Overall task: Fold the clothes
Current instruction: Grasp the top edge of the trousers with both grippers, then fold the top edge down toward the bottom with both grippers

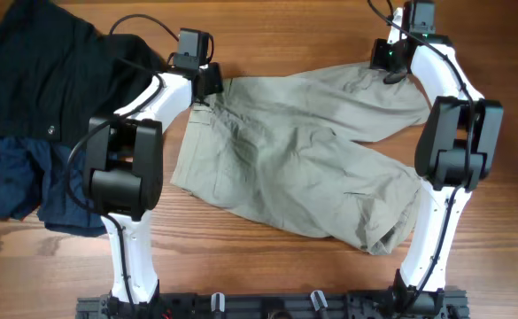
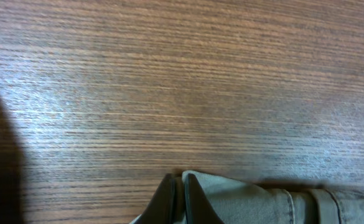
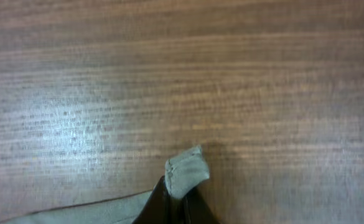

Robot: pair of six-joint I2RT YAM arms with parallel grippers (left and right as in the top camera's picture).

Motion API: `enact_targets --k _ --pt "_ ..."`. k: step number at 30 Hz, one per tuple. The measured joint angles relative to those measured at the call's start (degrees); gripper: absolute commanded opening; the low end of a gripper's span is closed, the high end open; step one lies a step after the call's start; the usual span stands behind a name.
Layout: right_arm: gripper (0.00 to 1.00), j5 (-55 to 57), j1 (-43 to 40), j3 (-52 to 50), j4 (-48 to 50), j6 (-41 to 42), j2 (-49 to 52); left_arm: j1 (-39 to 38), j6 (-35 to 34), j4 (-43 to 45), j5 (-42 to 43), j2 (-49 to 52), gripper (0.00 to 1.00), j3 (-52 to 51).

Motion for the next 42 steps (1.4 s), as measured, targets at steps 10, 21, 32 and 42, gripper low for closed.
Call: enact_targets --k 10,21,32,42 --pt "0.04 -3.9 -0.1 4.0 -22.5 0.3 -18.9 1.8 -0.9 -5.1 -0.9 -4.9 0.04 3.3" --pt "0.04 -11.0 -0.3 4.4 -46.9 -1.1 -24.3 1.9 -1.0 -24.7 -1.9 -18.5 0.04 4.1" --pt "0.04 -16.7 -0.3 3.7 -58.5 -8.1 -32.4 1.9 -1.0 -35.0 -3.6 -18.5 0.04 4.1" --pt "0.04 -16.2 -0.3 -22.9 -50.3 -6.2 -49.0 3.1 -0.1 -33.5 -4.9 -18.5 0.08 4.1"
